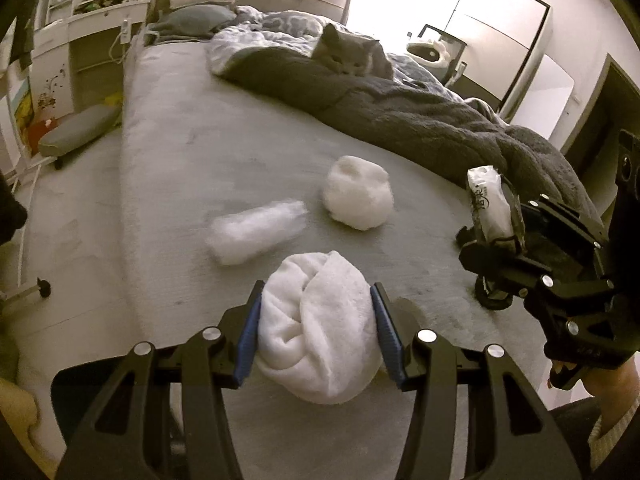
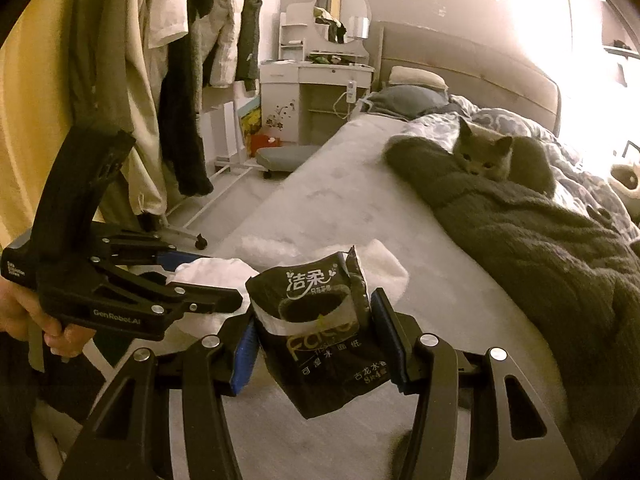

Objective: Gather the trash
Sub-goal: 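Carry the towel bundle and tissue bag to the black bin and release both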

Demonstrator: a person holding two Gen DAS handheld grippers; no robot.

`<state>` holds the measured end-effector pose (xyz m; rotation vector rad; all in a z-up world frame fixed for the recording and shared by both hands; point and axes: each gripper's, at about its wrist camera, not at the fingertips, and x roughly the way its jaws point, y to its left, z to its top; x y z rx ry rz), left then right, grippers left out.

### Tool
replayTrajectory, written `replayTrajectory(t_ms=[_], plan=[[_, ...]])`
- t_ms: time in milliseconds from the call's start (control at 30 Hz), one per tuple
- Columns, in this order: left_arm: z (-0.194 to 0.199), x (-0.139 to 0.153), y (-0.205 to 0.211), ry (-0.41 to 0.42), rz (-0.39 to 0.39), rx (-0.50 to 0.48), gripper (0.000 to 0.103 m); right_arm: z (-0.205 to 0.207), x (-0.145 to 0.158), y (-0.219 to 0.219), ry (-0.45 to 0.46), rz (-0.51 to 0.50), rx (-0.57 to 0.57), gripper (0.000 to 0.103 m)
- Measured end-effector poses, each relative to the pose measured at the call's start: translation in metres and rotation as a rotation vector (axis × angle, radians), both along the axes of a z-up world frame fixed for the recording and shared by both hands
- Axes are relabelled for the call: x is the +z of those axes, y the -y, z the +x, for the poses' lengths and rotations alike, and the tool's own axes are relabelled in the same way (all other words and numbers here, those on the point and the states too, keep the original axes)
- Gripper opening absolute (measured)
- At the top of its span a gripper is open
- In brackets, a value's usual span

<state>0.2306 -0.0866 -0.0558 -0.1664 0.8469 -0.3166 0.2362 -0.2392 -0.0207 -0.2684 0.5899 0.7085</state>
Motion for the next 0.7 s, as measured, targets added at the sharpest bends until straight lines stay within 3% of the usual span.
replayTrajectory(t_ms=[400, 700], plan=[[-0.028, 0.004, -0.073, 0.005, 0.037, 0.102, 0.054, -0.009, 0.005, -0.067, -0.018, 0.015, 0.066, 0.053], [-0.042, -0.007, -0.134, -0.036, 0.06, 0.21, 0.054, -0.017, 0.006, -0.128, -0.086, 0.073, 0.144, 0.053]])
